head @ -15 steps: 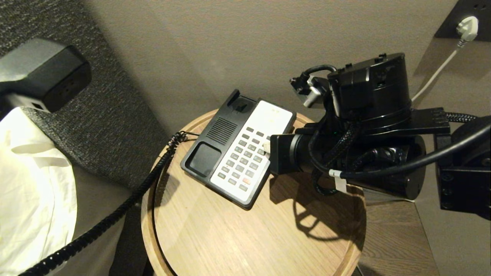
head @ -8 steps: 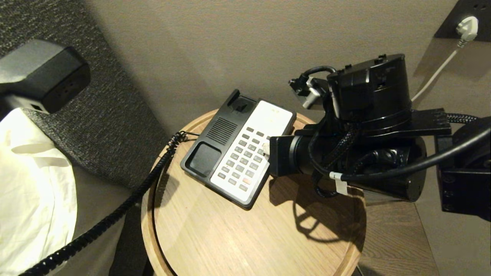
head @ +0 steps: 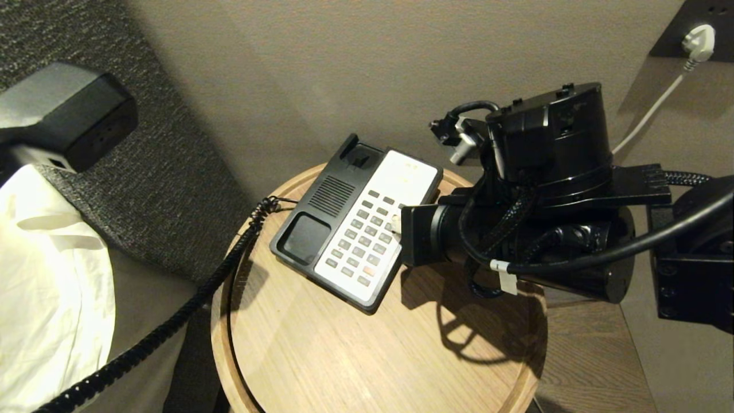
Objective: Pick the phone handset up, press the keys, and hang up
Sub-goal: Dial the number
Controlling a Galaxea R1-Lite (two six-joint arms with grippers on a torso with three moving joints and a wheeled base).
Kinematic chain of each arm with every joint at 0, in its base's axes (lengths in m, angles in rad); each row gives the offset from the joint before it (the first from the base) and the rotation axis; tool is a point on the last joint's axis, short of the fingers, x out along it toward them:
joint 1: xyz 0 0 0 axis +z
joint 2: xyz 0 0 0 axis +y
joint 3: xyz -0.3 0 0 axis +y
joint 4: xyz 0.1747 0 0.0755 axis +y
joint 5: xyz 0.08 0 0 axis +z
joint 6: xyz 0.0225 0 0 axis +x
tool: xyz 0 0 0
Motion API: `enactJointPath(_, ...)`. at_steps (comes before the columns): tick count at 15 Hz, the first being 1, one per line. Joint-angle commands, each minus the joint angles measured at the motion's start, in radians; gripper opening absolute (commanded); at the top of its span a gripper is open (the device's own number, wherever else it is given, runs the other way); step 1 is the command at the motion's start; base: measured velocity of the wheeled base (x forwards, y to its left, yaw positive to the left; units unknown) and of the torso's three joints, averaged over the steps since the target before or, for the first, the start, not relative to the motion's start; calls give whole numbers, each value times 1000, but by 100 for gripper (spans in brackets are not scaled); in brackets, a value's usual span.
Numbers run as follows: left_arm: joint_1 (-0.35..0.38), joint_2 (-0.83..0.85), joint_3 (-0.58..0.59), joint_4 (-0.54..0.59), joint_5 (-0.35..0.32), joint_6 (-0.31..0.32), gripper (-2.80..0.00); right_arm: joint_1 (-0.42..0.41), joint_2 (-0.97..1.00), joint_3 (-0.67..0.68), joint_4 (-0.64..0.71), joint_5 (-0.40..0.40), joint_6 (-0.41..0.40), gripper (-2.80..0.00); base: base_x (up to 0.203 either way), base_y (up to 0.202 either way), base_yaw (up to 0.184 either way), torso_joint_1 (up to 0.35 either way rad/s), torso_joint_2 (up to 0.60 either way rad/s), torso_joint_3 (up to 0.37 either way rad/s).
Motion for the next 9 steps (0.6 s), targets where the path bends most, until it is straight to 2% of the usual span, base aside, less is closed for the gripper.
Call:
enactJointPath(1, 0, -1, 0, -1, 0, -4, -280, 2, 2, -2, 0, 0, 3, -280, 0, 0, 0, 0, 0, 0)
enactJointPath(9, 0, -2, 0, -1, 0, -4, -280, 5, 13, -3, -1, -3, 3, -280, 0, 0, 0, 0, 0, 0)
